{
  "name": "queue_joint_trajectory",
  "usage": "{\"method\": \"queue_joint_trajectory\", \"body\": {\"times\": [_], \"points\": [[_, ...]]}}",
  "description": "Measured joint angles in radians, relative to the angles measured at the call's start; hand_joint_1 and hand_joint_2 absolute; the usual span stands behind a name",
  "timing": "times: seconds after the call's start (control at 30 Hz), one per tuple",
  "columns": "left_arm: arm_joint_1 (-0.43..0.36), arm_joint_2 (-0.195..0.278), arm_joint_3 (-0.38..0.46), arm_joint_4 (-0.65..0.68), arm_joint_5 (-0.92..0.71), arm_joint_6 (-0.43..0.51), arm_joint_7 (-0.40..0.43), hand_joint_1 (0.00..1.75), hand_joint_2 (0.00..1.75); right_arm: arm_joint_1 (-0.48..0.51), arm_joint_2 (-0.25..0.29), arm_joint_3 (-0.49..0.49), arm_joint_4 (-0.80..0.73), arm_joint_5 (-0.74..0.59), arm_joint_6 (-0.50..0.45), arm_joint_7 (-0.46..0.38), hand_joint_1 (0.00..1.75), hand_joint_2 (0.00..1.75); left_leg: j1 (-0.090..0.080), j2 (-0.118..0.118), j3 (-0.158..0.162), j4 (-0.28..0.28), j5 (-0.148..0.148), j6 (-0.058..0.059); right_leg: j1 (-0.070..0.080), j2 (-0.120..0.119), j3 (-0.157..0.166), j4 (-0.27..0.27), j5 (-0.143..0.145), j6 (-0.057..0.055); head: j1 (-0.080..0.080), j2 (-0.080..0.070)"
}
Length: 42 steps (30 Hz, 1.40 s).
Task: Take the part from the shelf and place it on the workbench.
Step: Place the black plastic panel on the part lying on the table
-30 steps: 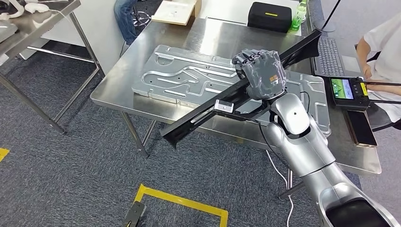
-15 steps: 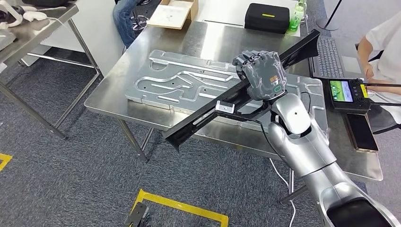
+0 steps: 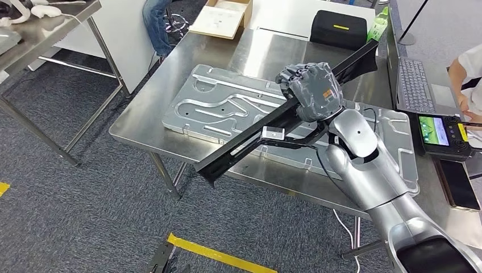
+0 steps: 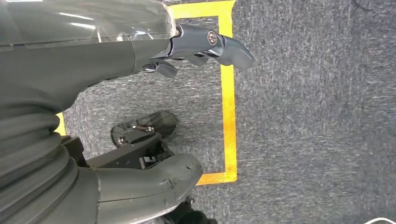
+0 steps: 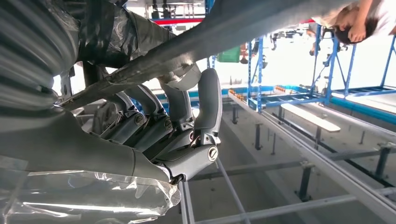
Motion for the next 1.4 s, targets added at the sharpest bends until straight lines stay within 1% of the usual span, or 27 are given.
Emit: {"method": "queue_joint_trajectory", "body": {"times": [0.03, 0.1, 0.17, 0.23, 0.3, 0.37, 0.4, 0.43, 0.47, 0.53, 0.6, 0.67, 0.7, 0.77, 0.8, 0.87, 0.9, 0.93, 0.97, 1.0, 1.07, 1.1, 1.17, 1.27, 1.3, 1.33, 1.4], "points": [[0.000, -0.002, -0.001, 0.000, 0.000, 0.000, 0.000, 0.00, 1.75, -0.005, -0.003, 0.001, 0.000, -0.003, 0.002, -0.002, 1.75, 1.75, -0.002, -0.001, 0.009, 0.000, -0.006, -0.001, 0.004, 0.000, 0.020, -0.065, 0.048, -0.009, 0.000, 0.000], [-0.002, -0.005, -0.002, 0.000, -0.001, 0.001, 0.000, 0.00, 1.75, -0.015, -0.008, 0.003, 0.000, -0.004, 0.005, -0.007, 1.75, 1.75, -0.003, -0.003, 0.019, -0.002, -0.016, -0.006, 0.013, 0.001, 0.050, -0.160, 0.094, -0.026, -0.001, 0.000], [-0.003, -0.007, -0.004, 0.001, -0.001, 0.002, -0.001, 0.00, 1.75, -0.022, -0.010, 0.006, 0.000, -0.004, 0.009, -0.011, 1.75, 1.75, -0.002, -0.003, 0.021, 0.002, -0.014, -0.016, 0.018, 0.002, 0.060, -0.186, 0.094, -0.036, -0.001, 0.000], [-0.002, -0.007, -0.005, 0.001, -0.001, 0.003, -0.002, 0.00, 1.75, -0.028, -0.013, 0.010, -0.001, -0.008, 0.018, -0.018, 1.75, 1.75, -0.004, 0.000, 0.021, 0.017, -0.021, -0.025, 0.011, 0.001, 0.078, -0.201, 0.102, -0.043, -0.001, 0.000], [-0.004, -0.007, -0.005, 0.000, 0.000, 0.004, -0.003, 0.00, 1.75, -0.040, -0.016, 0.014, -0.001, -0.014, 0.029, -0.026, 1.75, 1.75, -0.003, 0.003, -0.007, 0.081, -0.061, -0.034, 0.002, -0.001, 0.092, -0.210, 0.103, -0.049, -0.003, 0.000], [-0.005, -0.007, -0.005, 0.000, 0.000, 0.007, -0.003, 0.00, 1.75, -0.049, -0.017, 0.020, -0.001, -0.018, 0.035, -0.030, 1.75, 1.75, 0.005, 0.006, -0.068, 0.199, -0.119, -0.046, 0.002, -0.001, 0.094, -0.210, 0.100, -0.052, -0.004, 0.000], [-0.004, -0.006, -0.005, 0.000, 0.000, 0.011, -0.003, 0.00, 1.75, -0.050, -0.018, 0.023, 0.000, -0.020, 0.038, -0.031, 1.75, 1.75, 0.010, 0.007, -0.098, 0.247, -0.135, -0.053, 0.001, -0.001, 0.094, -0.209, 0.098, -0.052, -0.004, 0.000], [-0.003, -0.006, -0.005, 0.000, 0.000, 0.016, -0.004, 0.00, 1.75, -0.050, -0.018, 0.027, 0.000, -0.022, 0.041, -0.031, 1.75, 1.75, 0.014, 0.009, -0.114, 0.263, -0.132, -0.059, -0.001, 0.000, 0.094, -0.206, 0.096, -0.050, -0.004, 0.000], [-0.002, -0.006, -0.005, 0.000, 0.000, 0.022, -0.004, 0.00, 1.75, -0.049, -0.019, 0.030, 0.000, -0.024, 0.044, -0.031, 1.75, 1.75, 0.018, 0.011, -0.112, 0.243, -0.109, -0.065, -0.003, 0.000, 0.094, -0.203, 0.093, -0.047, -0.004, 0.000], [-0.002, -0.006, -0.005, 0.000, 0.002, 0.031, -0.007, 0.00, 1.75, -0.050, -0.022, 0.035, 0.000, -0.031, 0.045, -0.031, 1.75, 1.75, 0.025, 0.014, -0.066, 0.119, -0.031, -0.074, -0.009, 0.001, 0.094, -0.191, 0.084, -0.036, -0.004, 0.000], [-0.002, -0.007, -0.005, 0.000, 0.006, 0.035, -0.011, 0.00, 1.75, -0.052, -0.025, 0.038, 0.001, -0.037, 0.044, -0.031, 1.75, 1.75, 0.024, 0.014, -0.033, 0.027, -0.001, -0.070, -0.010, 0.002, 0.087, -0.179, 0.078, -0.023, -0.004, 0.000], [0.000, -0.007, -0.005, 0.000, 0.011, 0.037, -0.015, 0.00, 1.75, -0.052, -0.030, 0.041, 0.003, -0.039, 0.040, -0.028, 1.75, 1.75, 0.018, 0.013, -0.033, 0.015, -0.002, -0.051, -0.007, 0.001, 0.081, -0.176, 0.078, -0.010, -0.004, 0.000], [0.001, -0.008, -0.005, 0.000, 0.013, 0.037, -0.017, 0.00, 1.75, -0.051, -0.033, 0.042, 0.003, -0.040, 0.037, -0.026, 1.75, 1.75, 0.018, 0.013, -0.032, 0.016, 0.007, -0.042, -0.007, 0.001, 0.080, -0.177, 0.078, -0.004, -0.004, 0.000], [0.002, -0.008, -0.005, 0.000, 0.016, 0.025, -0.023, 0.00, 1.75, -0.053, -0.038, 0.043, 0.004, -0.040, 0.027, -0.020, 1.75, 1.75, 0.020, 0.012, -0.030, 0.009, 0.014, -0.027, -0.011, 0.001, 0.072, -0.156, 0.061, 0.006, -0.004, 0.000], [0.001, -0.009, -0.006, 0.000, 0.016, 0.011, -0.027, 0.00, 1.75, -0.054, -0.040, 0.043, 0.004, -0.040, 0.022, -0.018, 1.75, 1.75, 0.021, 0.012, -0.028, 0.005, 0.013, -0.020, -0.012, 0.001, 0.054, -0.119, 0.040, 0.009, -0.004, 0.000], [0.000, -0.008, -0.006, 0.000, 0.016, -0.018, -0.036, 0.00, 1.75, -0.056, -0.043, 0.043, 0.006, -0.040, 0.015, -0.016, 1.75, 1.75, 0.019, 0.011, -0.024, 0.002, 0.003, -0.008, -0.013, 0.001, -0.012, 0.009, -0.012, 0.014, -0.003, 0.000], [0.002, -0.008, -0.006, 0.000, 0.016, -0.028, -0.039, 0.00, 1.75, -0.054, -0.044, 0.043, 0.008, -0.040, 0.013, -0.016, 1.75, 1.75, 0.017, 0.011, -0.021, 0.002, -0.003, -0.006, -0.012, 0.001, -0.047, 0.071, -0.026, 0.015, -0.003, 0.000], [0.004, -0.008, -0.007, 0.000, 0.016, -0.032, -0.041, 0.00, 1.75, -0.051, -0.044, 0.044, 0.010, -0.040, 0.011, -0.016, 1.75, 1.75, 0.015, 0.011, -0.015, 0.002, -0.008, -0.004, -0.012, 0.001, -0.071, 0.106, -0.024, 0.015, -0.003, 0.000], [0.007, -0.007, -0.007, 0.000, 0.016, -0.033, -0.041, 0.00, 1.75, -0.049, -0.044, 0.044, 0.012, -0.039, 0.010, -0.016, 1.75, 1.75, 0.014, 0.011, -0.006, 0.003, -0.013, -0.005, -0.012, 0.001, -0.074, 0.100, -0.002, 0.014, -0.003, 0.000], [0.008, -0.007, -0.008, 0.000, 0.016, -0.032, -0.041, 0.00, 1.75, -0.047, -0.045, 0.044, 0.013, -0.039, 0.008, -0.016, 1.75, 1.75, 0.012, 0.011, 0.004, 0.003, -0.016, -0.006, -0.011, 0.001, -0.056, 0.053, 0.036, 0.009, -0.003, 0.000], [0.008, -0.009, -0.009, 0.000, 0.016, -0.017, -0.038, 0.00, 1.75, -0.047, -0.047, 0.044, 0.014, -0.037, 0.002, -0.015, 1.75, 1.75, 0.010, 0.011, 0.022, 0.004, -0.024, -0.011, -0.005, 0.002, 0.005, -0.082, 0.110, -0.005, -0.004, 0.000], [0.006, -0.010, -0.009, 0.000, 0.016, -0.003, -0.033, 0.00, 1.75, -0.048, -0.048, 0.045, 0.015, -0.037, -0.002, -0.015, 1.75, 1.75, 0.009, 0.011, 0.025, 0.005, -0.027, -0.016, 0.000, 0.002, 0.028, -0.133, 0.127, -0.013, -0.004, 0.000], [0.003, -0.012, -0.011, 0.000, 0.016, 0.027, -0.023, 0.00, 1.75, -0.046, -0.051, 0.045, 0.016, -0.034, -0.007, -0.014, 1.75, 1.75, 0.011, 0.010, 0.022, 0.003, -0.030, -0.025, 0.009, 0.002, 0.042, -0.167, 0.121, -0.023, -0.004, 0.000], [0.002, -0.012, -0.014, 0.000, 0.015, 0.052, -0.018, 0.00, 1.75, -0.041, -0.054, 0.045, 0.015, -0.033, -0.009, -0.014, 1.75, 1.75, 0.010, 0.012, 0.021, 0.012, -0.047, -0.040, 0.002, 0.000, 0.059, -0.193, 0.111, -0.032, -0.004, 0.000], [0.001, -0.012, -0.015, 0.000, 0.015, 0.052, -0.020, 0.00, 1.75, -0.040, -0.055, 0.045, 0.014, -0.033, -0.010, -0.014, 1.75, 1.75, 0.009, 0.013, 0.007, 0.044, -0.064, -0.044, -0.002, -0.001, 0.068, -0.201, 0.109, -0.036, -0.004, 0.000], [0.001, -0.012, -0.016, 0.000, 0.015, 0.047, -0.023, 0.00, 1.75, -0.039, -0.055, 0.045, 0.014, -0.033, -0.010, -0.013, 1.75, 1.75, 0.010, 0.014, -0.021, 0.097, -0.088, -0.047, -0.004, -0.002, 0.075, -0.204, 0.106, -0.040, -0.004, 0.000], [0.002, -0.012, -0.017, 0.000, 0.017, 0.028, -0.029, 0.00, 1.75, -0.035, -0.057, 0.045, 0.014, -0.033, -0.010, -0.014, 1.75, 1.75, 0.012, 0.014, -0.098, 0.229, -0.131, -0.052, -0.004, -0.003, 0.084, -0.204, 0.097, -0.045, -0.004, 0.000]]}}
